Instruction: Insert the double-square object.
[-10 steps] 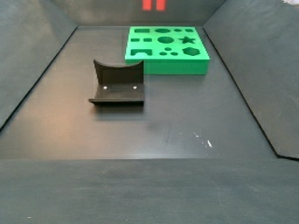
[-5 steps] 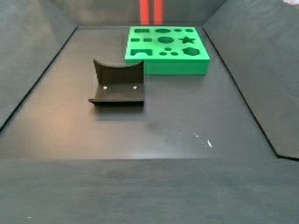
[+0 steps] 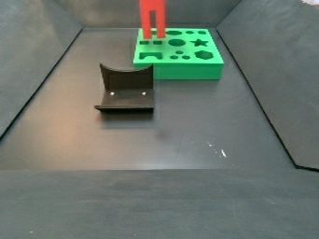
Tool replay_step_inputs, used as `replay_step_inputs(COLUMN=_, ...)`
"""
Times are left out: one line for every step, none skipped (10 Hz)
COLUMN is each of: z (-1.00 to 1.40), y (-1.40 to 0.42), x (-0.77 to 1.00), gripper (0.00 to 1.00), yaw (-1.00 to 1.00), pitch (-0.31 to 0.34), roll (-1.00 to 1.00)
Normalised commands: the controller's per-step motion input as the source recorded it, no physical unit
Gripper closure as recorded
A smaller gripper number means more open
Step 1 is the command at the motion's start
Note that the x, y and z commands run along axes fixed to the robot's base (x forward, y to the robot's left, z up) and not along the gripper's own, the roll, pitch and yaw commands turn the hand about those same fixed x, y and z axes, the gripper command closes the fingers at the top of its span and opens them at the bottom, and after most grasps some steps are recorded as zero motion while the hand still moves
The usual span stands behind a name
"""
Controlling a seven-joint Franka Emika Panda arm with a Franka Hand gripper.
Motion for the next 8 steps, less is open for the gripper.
replay_step_inputs(z=-0.28, y=0.09, x=0.19, gripper=1.0, yaw=0.0, pitch=0.0, roll=0.03)
replay_step_inputs(z=-0.3, y=0.08, x=0.18, gripper=1.0, yaw=0.02, pitch=0.0, roll=0.05)
replay_step_inputs(z=-0.32, y=0.07, x=0.31, gripper=1.0, yaw=0.0, pitch=0.0, roll=0.03)
replay_step_inputs(z=-0.32, y=0.06, x=0.21, gripper=1.0, yaw=0.0, pitch=0.0, roll=0.06)
replay_step_inputs(z=-0.32, y=0.0, x=0.0, gripper=1.0, yaw=-0.01, pitch=0.0, roll=0.01)
replay_step_inputs(z=-0.22, y=-0.01, x=-0.12, gripper=1.0, yaw=-0.1, pitch=-0.054, roll=0.0)
replay_step_inputs(z=-0.11, y=-0.15, x=-0.21, gripper=1.0, yaw=0.0, pitch=-0.121, roll=0.0)
replay_step_inputs(z=-0.05, y=-0.14, x=-0.17, gripper=1.0, yaw=0.0, pitch=-0.14, roll=-0.01)
